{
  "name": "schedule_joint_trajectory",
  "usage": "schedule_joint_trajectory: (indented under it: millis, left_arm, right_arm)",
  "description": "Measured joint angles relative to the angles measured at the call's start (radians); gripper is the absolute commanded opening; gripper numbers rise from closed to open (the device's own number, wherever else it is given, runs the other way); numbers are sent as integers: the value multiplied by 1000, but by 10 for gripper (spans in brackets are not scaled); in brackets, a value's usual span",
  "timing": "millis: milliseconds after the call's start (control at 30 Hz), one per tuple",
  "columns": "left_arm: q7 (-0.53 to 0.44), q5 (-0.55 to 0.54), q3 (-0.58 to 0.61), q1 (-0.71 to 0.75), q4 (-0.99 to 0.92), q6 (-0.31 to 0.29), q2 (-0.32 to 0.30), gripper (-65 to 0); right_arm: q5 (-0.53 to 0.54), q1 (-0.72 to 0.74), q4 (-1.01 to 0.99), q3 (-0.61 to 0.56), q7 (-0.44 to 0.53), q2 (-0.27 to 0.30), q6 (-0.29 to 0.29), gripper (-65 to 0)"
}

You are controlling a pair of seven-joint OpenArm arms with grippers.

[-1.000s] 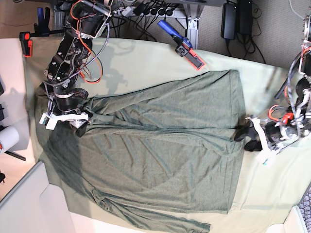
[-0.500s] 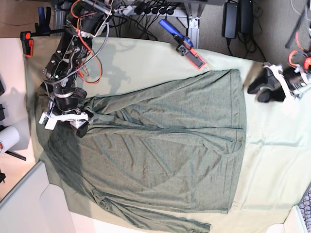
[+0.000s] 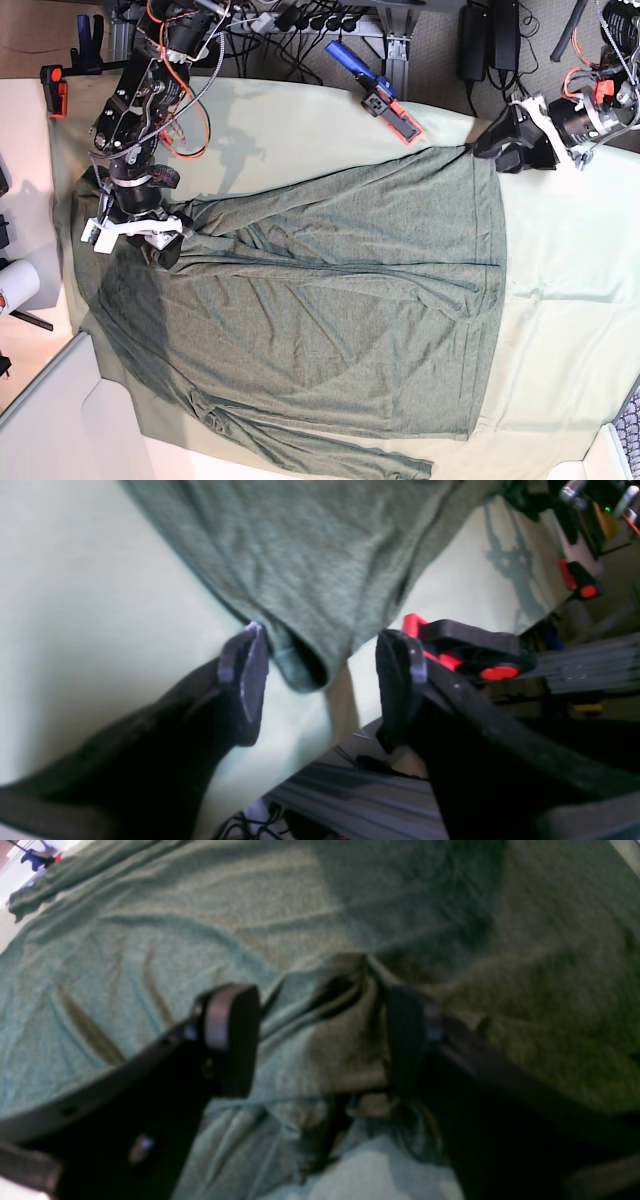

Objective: Fold the T-shirt properly

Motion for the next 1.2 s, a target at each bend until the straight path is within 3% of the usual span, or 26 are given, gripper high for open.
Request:
schedule_joint_trajectory:
  millis: [367, 400, 500, 567, 900, 1200]
  left_arm:
    - [-57, 108, 27, -21, 0, 0, 56, -279]
    - [-64, 114, 27, -21, 0, 0, 56, -311]
    - [-64, 161, 27, -22, 0, 0, 58, -534]
    - [-64, 192, 27, -20, 0, 0, 58, -644]
    - [-77, 217, 24, -19, 8, 0, 39, -650]
    - [-70, 198, -42, -19, 29, 0, 5, -650]
  right_arm:
    - [45, -19, 7, 72, -30, 1, 0, -252]
    - [49, -25, 7, 72, -30, 6, 0, -252]
    - [51, -56, 8, 74, -33, 25, 0, -252]
    - [52, -72, 8, 90, -38, 42, 1, -252]
    - [68, -108, 10, 246, -42, 117, 0, -251]
    - [64, -105, -60, 248, -24, 144, -11, -251]
